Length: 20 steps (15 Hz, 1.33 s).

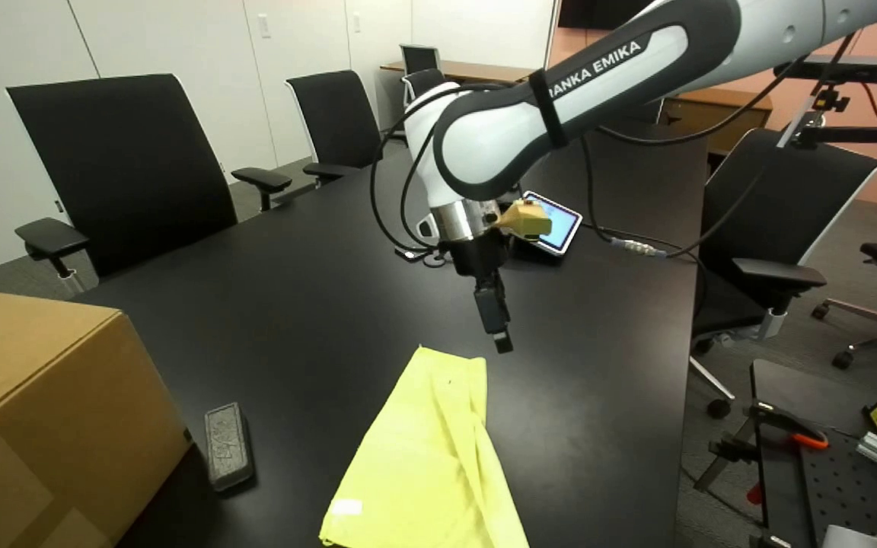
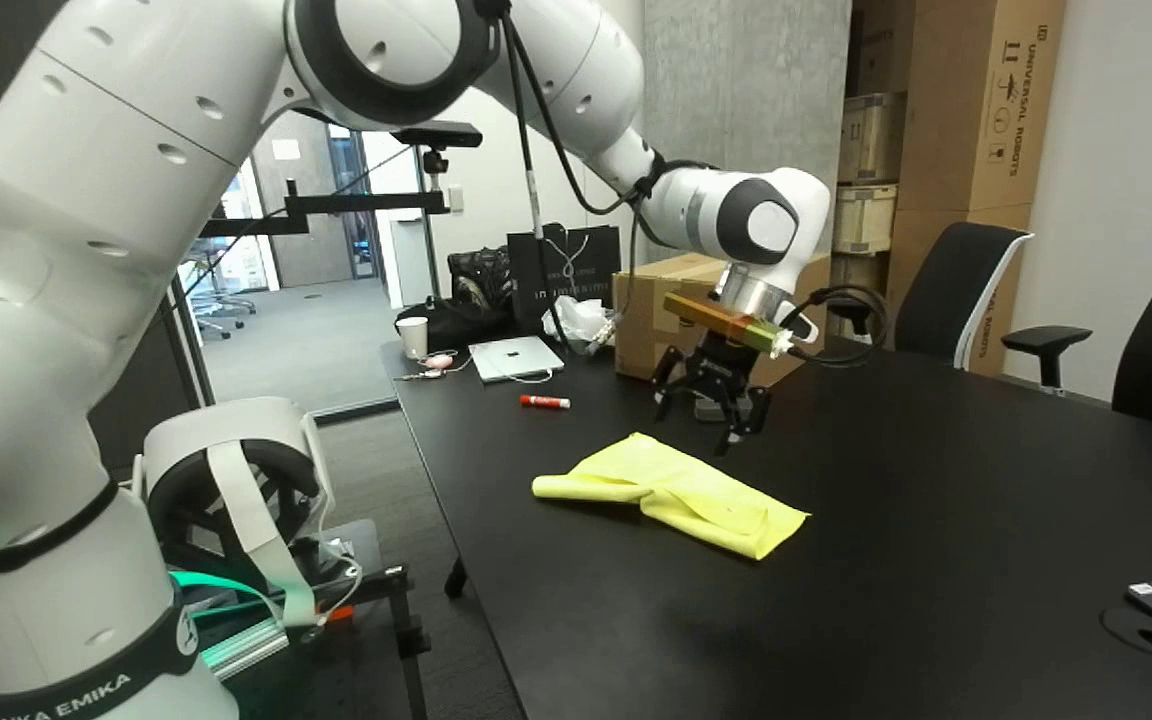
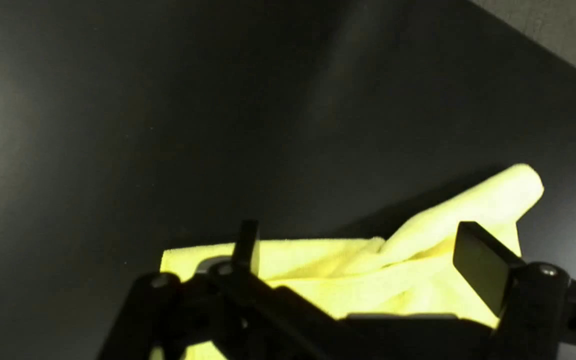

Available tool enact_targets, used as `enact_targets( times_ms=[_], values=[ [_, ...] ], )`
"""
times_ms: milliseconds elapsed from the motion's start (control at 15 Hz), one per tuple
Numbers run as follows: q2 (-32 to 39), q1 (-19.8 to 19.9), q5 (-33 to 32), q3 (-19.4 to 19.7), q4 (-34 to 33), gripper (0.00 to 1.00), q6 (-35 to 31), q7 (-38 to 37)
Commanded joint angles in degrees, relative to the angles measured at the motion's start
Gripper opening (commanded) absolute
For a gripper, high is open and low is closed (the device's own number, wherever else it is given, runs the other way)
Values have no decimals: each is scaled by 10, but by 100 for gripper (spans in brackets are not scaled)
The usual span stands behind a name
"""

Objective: Fold the towel

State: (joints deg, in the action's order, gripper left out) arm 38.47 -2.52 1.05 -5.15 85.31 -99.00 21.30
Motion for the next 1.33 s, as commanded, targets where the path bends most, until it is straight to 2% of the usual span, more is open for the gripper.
enact_targets(
  times_ms=[0,467,733,933,1267],
  values=[
    [-86,-8,-46,-22,140,100,-64,61],
    [-162,-54,-79,-90,347,100,-302,75],
    [-163,-84,-131,-106,399,100,-393,84],
    [-161,-89,-175,-104,424,100,-451,92],
    [-134,-85,-205,-86,411,100,-514,74]
  ],
)
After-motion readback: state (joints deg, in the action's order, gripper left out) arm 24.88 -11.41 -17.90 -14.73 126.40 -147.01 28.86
